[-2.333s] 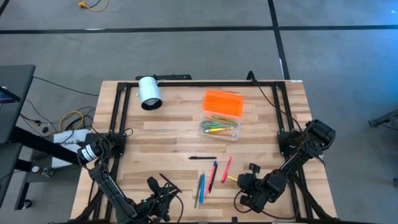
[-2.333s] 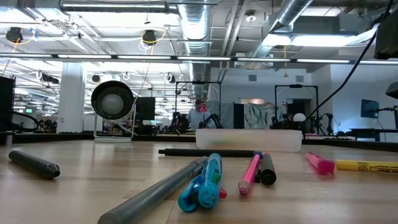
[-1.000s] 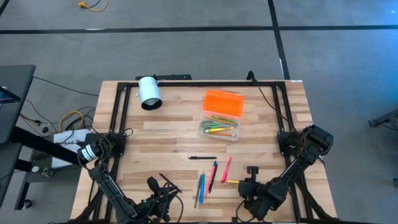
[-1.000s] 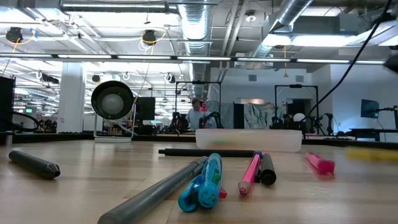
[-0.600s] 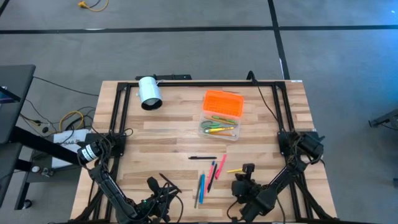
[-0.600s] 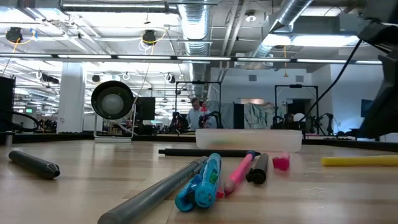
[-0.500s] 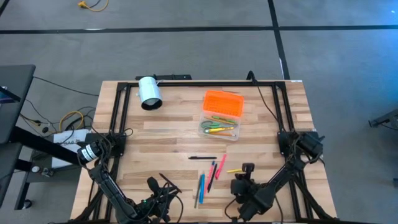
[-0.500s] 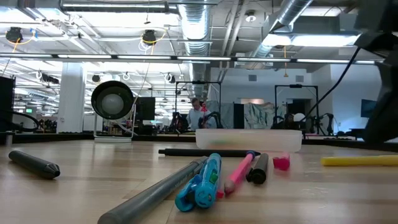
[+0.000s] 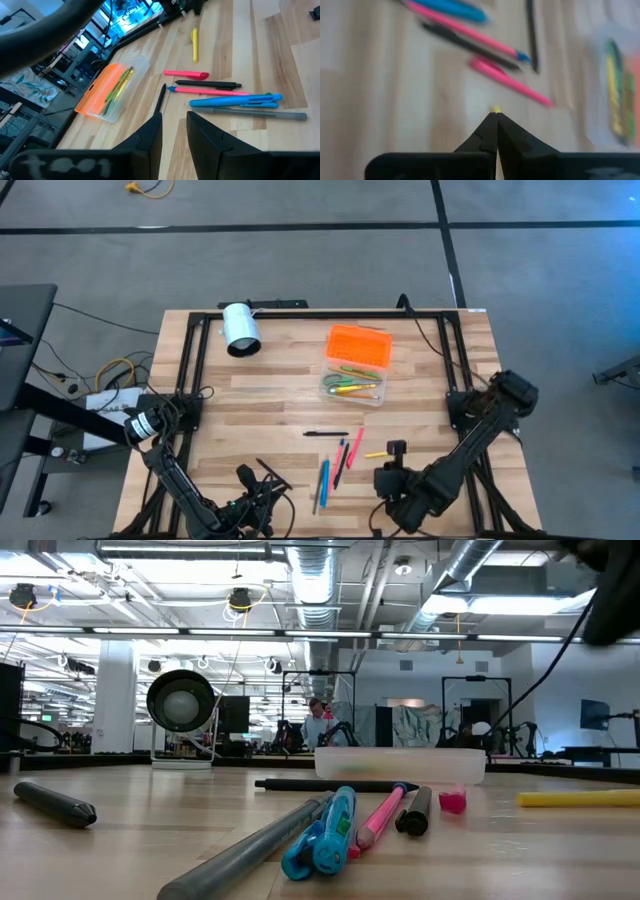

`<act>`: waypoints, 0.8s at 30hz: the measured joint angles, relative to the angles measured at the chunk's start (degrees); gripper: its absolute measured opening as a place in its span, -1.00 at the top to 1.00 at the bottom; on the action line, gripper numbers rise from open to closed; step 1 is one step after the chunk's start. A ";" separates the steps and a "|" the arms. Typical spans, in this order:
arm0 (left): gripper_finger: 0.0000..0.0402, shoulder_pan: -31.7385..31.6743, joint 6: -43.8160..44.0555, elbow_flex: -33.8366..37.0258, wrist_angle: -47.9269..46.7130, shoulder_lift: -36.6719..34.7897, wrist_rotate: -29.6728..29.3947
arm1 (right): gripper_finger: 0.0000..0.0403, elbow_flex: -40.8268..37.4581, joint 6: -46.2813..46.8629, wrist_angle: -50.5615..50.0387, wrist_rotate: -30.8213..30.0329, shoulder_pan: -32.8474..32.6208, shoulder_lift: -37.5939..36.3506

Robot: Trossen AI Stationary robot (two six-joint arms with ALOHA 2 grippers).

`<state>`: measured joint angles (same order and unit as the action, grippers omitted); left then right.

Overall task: Pick & place school supplies into a supply box
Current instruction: Put the yellow pen into the supply box

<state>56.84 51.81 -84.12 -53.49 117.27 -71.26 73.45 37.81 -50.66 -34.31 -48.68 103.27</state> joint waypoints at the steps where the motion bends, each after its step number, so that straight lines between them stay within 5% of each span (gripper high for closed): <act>1: 0.60 0.01 -0.02 0.02 -0.04 0.00 0.02 | 1.00 -0.51 -1.80 3.05 1.00 -0.09 -1.27; 7: 0.60 0.01 -0.26 0.02 -0.01 0.00 0.00 | 1.00 -11.86 -13.35 31.28 15.71 1.26 -9.89; 10: 0.60 0.02 -0.26 0.02 -0.02 0.00 0.03 | 1.00 -17.56 -15.33 36.77 16.33 1.69 -13.39; 18: 0.60 -0.15 -0.44 0.02 -0.24 0.00 -0.07 | 1.00 -20.18 -6.00 15.94 4.87 1.82 -18.64; 24: 0.60 -0.58 -0.39 0.02 0.11 0.00 -0.09 | 1.00 -20.21 -1.83 8.18 4.74 4.80 -15.77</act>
<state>56.26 51.42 -84.09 -53.38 117.27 -71.35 53.25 35.98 -42.47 -29.57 -43.88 87.50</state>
